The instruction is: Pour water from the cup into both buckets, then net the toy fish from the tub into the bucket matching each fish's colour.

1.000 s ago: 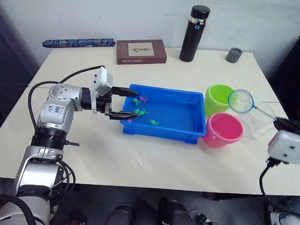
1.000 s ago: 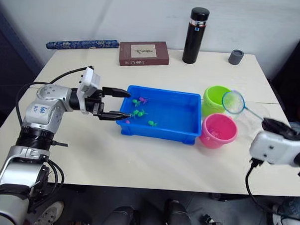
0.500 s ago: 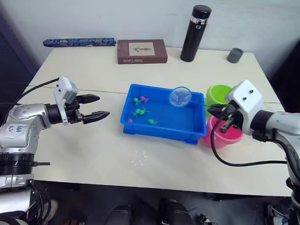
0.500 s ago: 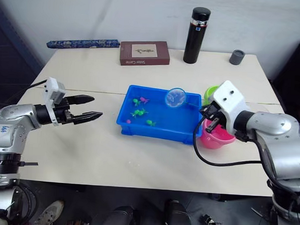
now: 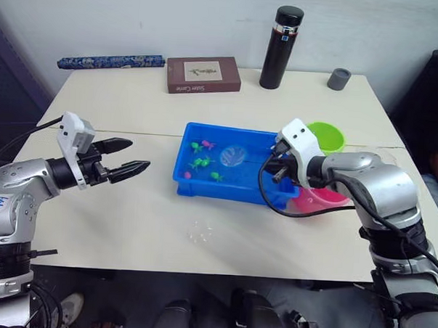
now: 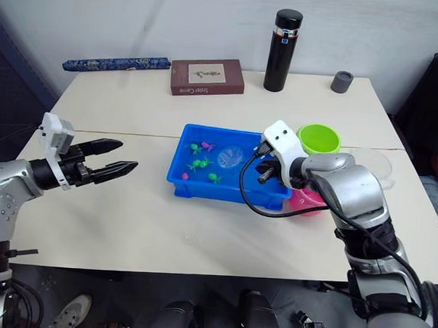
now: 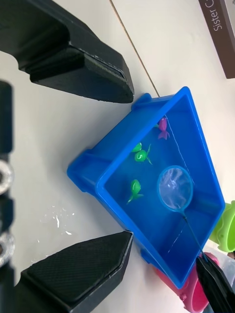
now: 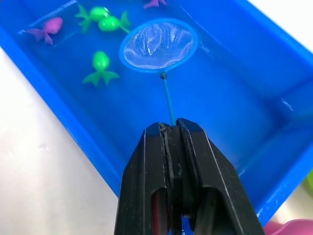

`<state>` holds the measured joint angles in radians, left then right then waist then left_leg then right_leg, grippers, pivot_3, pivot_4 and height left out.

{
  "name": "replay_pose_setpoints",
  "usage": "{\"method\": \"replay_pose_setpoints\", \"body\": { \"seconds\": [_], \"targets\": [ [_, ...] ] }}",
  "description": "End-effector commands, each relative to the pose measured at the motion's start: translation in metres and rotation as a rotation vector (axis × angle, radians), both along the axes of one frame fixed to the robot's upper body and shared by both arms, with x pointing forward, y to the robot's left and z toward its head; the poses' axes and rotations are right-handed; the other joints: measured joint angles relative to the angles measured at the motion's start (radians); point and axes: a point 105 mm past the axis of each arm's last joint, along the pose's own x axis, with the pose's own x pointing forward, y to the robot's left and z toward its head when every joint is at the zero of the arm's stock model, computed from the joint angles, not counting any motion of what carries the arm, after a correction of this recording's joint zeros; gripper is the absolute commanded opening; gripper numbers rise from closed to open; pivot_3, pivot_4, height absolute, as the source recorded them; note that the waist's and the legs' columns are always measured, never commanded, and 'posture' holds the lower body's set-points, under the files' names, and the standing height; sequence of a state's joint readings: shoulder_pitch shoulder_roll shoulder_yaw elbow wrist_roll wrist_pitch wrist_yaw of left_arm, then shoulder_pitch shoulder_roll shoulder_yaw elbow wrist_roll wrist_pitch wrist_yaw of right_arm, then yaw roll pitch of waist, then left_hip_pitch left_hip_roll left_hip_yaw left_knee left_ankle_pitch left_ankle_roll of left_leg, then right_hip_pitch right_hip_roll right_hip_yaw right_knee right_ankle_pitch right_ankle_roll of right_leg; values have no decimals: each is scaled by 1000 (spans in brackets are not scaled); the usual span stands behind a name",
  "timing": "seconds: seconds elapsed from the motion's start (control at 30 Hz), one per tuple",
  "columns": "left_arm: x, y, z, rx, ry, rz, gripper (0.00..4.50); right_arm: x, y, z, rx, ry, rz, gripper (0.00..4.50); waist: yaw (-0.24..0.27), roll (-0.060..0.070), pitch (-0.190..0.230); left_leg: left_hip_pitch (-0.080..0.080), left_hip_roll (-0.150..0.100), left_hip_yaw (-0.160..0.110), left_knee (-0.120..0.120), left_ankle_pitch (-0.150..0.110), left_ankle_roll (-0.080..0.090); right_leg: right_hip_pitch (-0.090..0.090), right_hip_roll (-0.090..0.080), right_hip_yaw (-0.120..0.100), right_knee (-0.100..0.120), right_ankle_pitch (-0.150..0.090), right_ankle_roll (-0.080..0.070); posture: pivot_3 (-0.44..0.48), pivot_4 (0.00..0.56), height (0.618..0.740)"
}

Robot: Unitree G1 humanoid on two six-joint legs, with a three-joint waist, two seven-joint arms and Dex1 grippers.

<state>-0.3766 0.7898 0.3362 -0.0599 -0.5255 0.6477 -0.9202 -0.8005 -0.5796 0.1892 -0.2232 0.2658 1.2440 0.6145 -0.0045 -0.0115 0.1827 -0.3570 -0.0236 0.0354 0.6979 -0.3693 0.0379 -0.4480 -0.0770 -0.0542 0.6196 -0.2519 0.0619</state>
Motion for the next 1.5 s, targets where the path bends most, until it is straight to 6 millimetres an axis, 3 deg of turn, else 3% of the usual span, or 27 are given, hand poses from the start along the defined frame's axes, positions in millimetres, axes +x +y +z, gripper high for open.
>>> {"method": "replay_pose_setpoints", "body": {
  "seconds": [0.03,0.27,0.9,1.5],
  "targets": [
    [-7,1,10,11,-35,-13,4467,4,2,15,-3,-54,-8,0,0,0,0,0,0,0,0,0,0,0,0,0,0,0,0,0,150,740],
    [-15,10,-1,68,3,3,4467,9,8,13,-2,-35,-22,0,-5,0,0,0,0,0,-1,0,0,0,0,0,0,0,0,0,150,740],
    [-17,9,5,61,-21,14,4467,36,48,-7,17,25,-68,0,-25,0,0,0,0,0,-3,0,-1,-2,0,0,0,0,0,0,150,740],
    [-20,10,7,60,-25,18,4467,44,80,8,175,-56,-41,0,-28,1,0,-1,0,1,-5,0,-1,-4,0,0,0,0,-1,0,150,740]
  ]
}}
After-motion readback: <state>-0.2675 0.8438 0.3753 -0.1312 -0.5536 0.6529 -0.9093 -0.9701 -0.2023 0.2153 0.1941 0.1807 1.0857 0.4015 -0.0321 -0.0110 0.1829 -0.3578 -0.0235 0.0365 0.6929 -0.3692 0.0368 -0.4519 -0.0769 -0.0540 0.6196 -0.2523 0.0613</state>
